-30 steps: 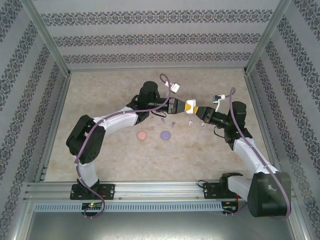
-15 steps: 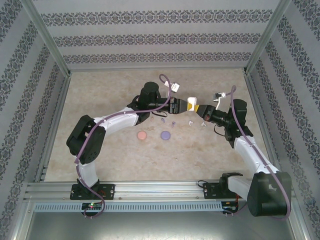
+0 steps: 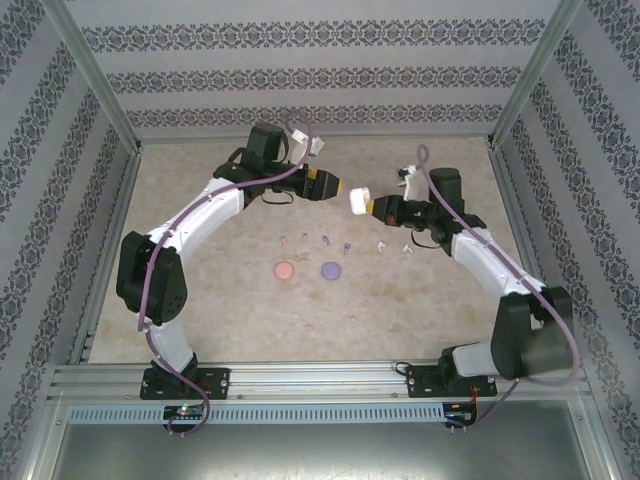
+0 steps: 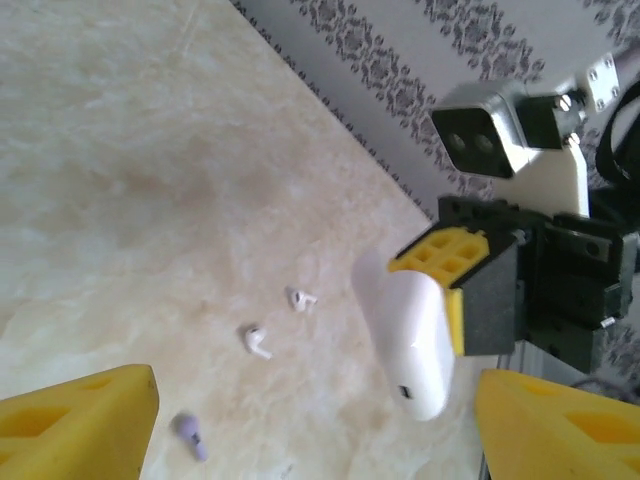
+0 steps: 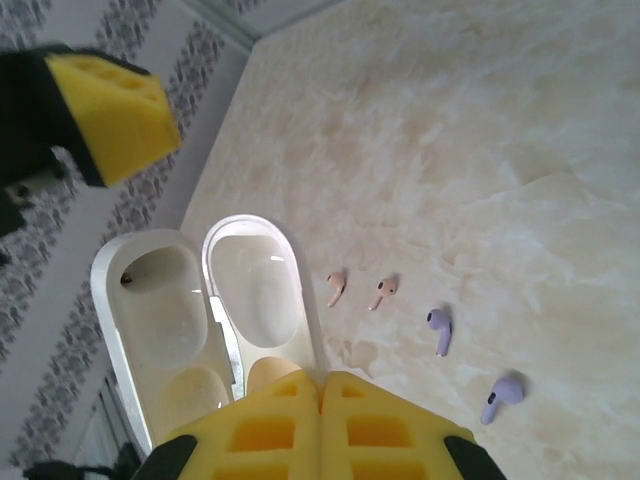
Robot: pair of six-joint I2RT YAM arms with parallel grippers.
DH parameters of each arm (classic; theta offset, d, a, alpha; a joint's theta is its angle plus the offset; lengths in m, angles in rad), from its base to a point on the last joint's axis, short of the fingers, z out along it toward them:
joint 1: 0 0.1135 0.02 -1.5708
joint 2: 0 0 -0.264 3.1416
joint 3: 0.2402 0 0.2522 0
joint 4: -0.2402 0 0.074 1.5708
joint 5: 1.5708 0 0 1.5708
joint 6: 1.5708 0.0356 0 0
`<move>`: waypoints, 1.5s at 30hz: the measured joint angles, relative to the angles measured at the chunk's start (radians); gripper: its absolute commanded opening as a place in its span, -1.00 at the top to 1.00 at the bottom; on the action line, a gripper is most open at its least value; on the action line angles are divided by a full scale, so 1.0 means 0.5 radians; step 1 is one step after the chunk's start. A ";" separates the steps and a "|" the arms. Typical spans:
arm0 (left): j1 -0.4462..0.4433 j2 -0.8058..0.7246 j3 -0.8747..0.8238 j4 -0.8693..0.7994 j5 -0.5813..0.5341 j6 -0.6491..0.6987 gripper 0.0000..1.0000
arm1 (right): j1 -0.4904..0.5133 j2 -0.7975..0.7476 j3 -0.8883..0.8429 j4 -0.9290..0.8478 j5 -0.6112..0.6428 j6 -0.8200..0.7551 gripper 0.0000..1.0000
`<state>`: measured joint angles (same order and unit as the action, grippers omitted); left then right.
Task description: Insert the wireless bluetooth earbuds into the charging case
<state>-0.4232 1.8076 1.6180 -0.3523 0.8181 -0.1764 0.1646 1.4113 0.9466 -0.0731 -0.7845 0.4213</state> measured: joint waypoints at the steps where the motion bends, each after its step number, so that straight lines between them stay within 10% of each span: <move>1: 0.002 0.008 0.065 -0.113 0.006 0.075 -0.65 | 0.027 0.050 0.058 -0.043 0.005 -0.060 1.00; 15: 0.000 0.253 0.404 -1.052 0.038 0.714 -0.48 | 0.217 0.326 0.393 -0.499 0.080 -0.645 1.00; 45: 0.000 0.389 0.551 -1.279 0.352 0.893 0.08 | 0.278 0.298 0.477 -0.602 0.018 -0.706 1.00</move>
<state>-0.4232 2.0022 1.8935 -0.9916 0.9939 0.2699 0.3038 1.5604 1.1851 -0.3740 -0.7757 0.0681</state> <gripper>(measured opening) 0.463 0.050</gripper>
